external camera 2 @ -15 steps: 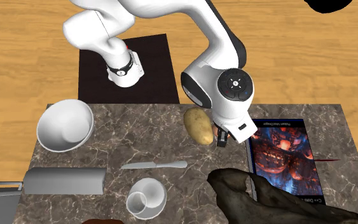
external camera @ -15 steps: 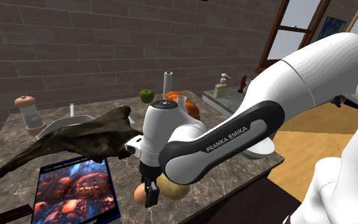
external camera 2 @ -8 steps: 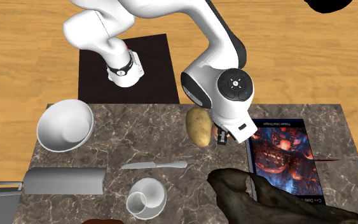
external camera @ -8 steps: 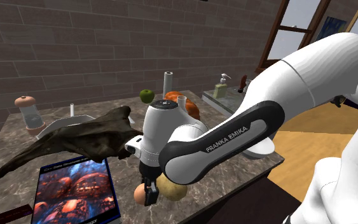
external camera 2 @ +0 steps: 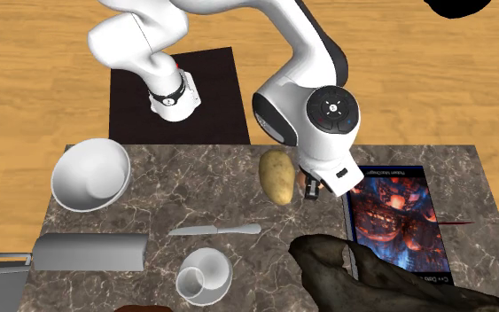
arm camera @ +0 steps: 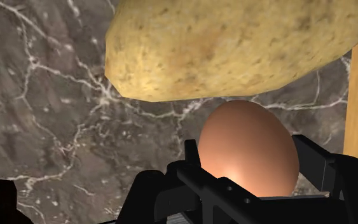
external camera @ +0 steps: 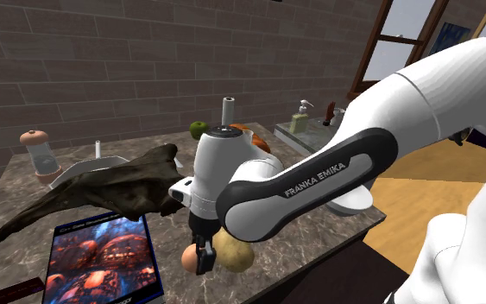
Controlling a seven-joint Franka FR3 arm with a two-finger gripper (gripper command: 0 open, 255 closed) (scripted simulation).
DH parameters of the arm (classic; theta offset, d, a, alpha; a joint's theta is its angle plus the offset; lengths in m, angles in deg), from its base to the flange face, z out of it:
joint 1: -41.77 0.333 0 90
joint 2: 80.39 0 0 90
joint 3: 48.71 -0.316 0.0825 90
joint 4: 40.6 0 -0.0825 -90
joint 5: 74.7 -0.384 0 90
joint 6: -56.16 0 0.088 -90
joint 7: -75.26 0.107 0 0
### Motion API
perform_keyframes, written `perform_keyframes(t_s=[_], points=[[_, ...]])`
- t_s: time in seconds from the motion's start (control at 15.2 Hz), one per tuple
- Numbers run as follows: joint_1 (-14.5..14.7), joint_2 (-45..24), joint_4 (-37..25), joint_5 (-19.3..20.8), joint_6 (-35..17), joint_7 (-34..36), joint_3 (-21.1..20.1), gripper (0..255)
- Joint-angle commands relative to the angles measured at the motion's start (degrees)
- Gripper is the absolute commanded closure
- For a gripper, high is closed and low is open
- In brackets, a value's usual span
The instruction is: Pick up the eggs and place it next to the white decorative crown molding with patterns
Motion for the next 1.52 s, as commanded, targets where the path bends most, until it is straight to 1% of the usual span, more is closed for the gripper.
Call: perform_keyframes(t_s=[0.0, 1.32, 1.45], points=[[-0.1, 0.9, -0.6, -0.2, 1.5, -0.1, 0.0, 255], [-0.5, 7.9, -8.9, -1.1, 16.6, 0.4, 0.5, 255], [-1.7, 9.8, -6.8, -1.9, 16.8, -2.7, 2.0, 255]])
